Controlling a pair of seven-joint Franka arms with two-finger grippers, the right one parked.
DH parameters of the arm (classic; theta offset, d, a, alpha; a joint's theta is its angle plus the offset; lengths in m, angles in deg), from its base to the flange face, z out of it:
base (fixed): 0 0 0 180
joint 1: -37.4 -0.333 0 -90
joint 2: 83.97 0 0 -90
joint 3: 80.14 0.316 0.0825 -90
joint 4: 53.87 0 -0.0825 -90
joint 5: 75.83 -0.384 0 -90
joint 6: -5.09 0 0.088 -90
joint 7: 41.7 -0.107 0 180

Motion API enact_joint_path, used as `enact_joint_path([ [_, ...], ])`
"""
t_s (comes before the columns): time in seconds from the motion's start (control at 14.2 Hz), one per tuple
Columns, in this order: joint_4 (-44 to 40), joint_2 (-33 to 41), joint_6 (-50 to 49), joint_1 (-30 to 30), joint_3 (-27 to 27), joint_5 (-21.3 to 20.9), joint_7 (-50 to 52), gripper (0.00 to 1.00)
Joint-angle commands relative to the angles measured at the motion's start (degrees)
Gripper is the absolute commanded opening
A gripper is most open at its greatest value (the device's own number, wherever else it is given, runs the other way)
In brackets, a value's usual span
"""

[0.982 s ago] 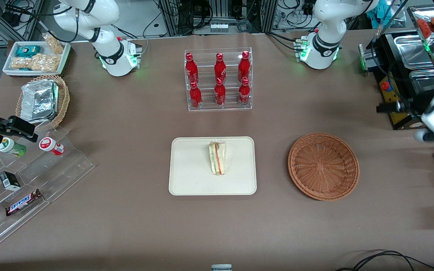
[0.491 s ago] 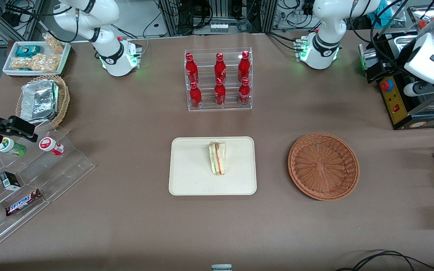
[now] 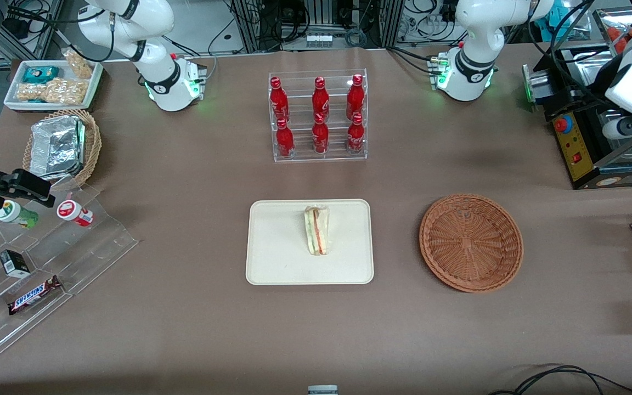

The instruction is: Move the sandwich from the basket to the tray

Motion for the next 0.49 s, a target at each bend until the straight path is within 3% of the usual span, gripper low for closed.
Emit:
enact_joint_path([
  [0.0, -3.31, -1.39, -0.49, -0.44, -0.22, -0.44, -1.16, 1.0],
  [0.42, -3.31, -1.65, -0.05, -0.36, -0.22, -0.18, -1.16, 1.0],
])
